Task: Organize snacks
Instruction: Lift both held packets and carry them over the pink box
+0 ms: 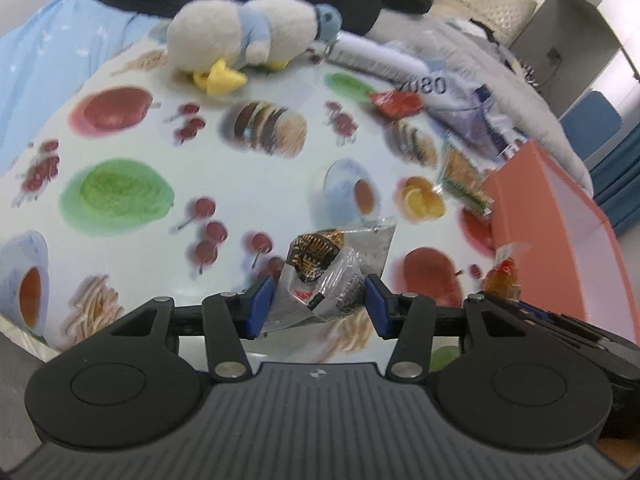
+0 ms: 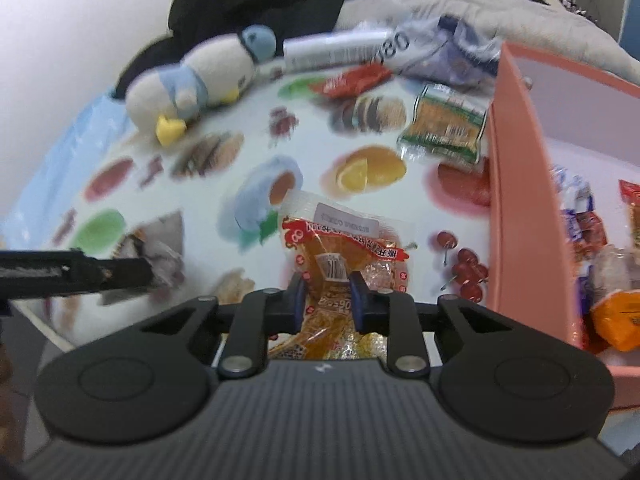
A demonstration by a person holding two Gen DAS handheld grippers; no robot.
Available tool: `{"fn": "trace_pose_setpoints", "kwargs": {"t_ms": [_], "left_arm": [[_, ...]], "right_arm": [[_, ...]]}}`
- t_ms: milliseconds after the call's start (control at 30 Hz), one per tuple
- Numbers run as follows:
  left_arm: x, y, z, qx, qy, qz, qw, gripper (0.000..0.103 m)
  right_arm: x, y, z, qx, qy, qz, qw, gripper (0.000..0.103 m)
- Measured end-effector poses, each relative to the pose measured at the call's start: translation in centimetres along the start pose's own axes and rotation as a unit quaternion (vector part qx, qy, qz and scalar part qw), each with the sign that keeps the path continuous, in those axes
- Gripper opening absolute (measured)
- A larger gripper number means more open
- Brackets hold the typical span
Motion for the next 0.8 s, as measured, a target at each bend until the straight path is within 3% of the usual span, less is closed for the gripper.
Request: {"fn": "trace_pose_setpoints", "kwargs": {"t_ms": [233, 600, 633, 667, 700, 800], "left_arm": [[-4.4, -0.5, -2.3, 0.023, 0.018, -0.029, 0.9992, 0.055], [-9.5, 0.5, -8.1, 0.068, 0.064, -0.057, 0.9940, 0.052], [-9.8, 0.6, -8.8, 0.072, 0.067, -0.054, 0.9937, 0.051], [-10.2, 0.7, -9.6, 0.076, 0.074, -0.054, 0.9929, 0.032], [-10.5, 0.8, -10.3, 0.080, 0.078, -0.054, 0.9923, 0.024], [-10.9, 0.9, -12.5, 0.088, 0.095, -0.057, 0.9899, 0.022]], "right_arm": [[-6.0, -0.9, 0.0, 0.019, -0.018, -0.042, 0.999, 0.026], [-14.3, -0.3, -1.4, 0.039, -0.002, -0.098, 0.994, 0.026], [-15.0, -0.2, -1.6, 0.041, 0.000, -0.103, 0.994, 0.026], [-15.7, -0.1, -1.9, 0.045, 0.003, -0.108, 0.993, 0.026], [-16.4, 0.0, -2.3, 0.050, 0.008, -0.112, 0.992, 0.026], [-18.0, 0.5, -3.6, 0.064, 0.019, -0.121, 0.990, 0.026]]}}
Point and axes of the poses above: each gripper's, at about its wrist camera, not at the fingertips, and x roughly the way its jaws point, z to its left, y to its underside, the point moved 8 cm from there along x, roughly the way its jaws point, and after that the axes turned 4 degrees about z, right-handed, at the moved point
